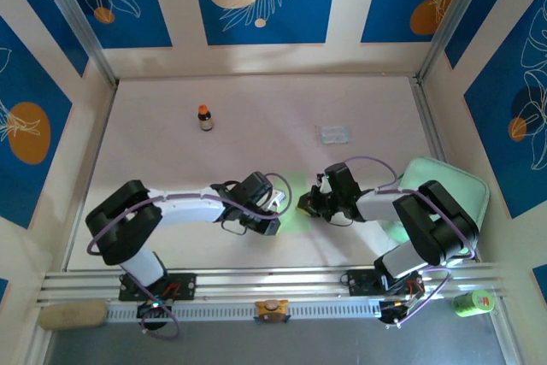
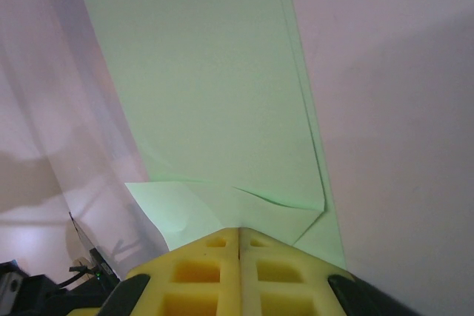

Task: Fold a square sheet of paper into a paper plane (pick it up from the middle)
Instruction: Fold the triangle a second time at the center of the table.

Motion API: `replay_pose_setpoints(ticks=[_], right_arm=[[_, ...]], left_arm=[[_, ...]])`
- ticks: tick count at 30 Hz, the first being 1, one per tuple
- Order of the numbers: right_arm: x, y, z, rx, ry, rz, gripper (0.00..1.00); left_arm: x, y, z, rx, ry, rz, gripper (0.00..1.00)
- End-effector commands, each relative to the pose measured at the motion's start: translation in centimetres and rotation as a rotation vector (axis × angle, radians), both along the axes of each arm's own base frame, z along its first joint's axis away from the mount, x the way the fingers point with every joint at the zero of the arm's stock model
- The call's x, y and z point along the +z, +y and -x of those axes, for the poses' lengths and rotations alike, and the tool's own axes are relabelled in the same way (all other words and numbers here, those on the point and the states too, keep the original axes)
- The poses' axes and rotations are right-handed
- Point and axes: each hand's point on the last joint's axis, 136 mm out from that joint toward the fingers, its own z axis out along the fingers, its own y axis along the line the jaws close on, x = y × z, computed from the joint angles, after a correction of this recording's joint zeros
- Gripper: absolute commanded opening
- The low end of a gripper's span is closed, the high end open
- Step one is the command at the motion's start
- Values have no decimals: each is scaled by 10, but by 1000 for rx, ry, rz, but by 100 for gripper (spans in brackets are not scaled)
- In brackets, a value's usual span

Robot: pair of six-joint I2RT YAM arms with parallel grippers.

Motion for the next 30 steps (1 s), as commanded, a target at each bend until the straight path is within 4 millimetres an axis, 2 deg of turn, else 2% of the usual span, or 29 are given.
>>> replay_pose_setpoints(ticks=[1, 6, 9, 16, 21, 25, 30], right_arm=[[-25, -21, 13, -43, 95, 106, 0], [-24, -21, 13, -43, 91, 109, 0], [-24, -22, 14, -44, 92, 112, 0], [-23, -24, 14, -45, 89, 115, 0], [-22, -26, 14, -49, 85, 119, 0], [-20, -26, 13, -48, 79, 115, 0], [-16, -22, 12, -38, 63, 94, 1]], left_arm=[[21, -14, -8, 8, -33, 57, 9], [20, -39, -20, 28, -14, 113, 9], [7, -44, -22, 40, 20, 98, 9], [-29, -16, -3, 70, 97, -6, 9], [-36, 8, 16, 57, 125, -57, 9], [-31, 19, 19, 70, 106, -72, 9], [1, 5, 4, 77, 26, 16, 9]])
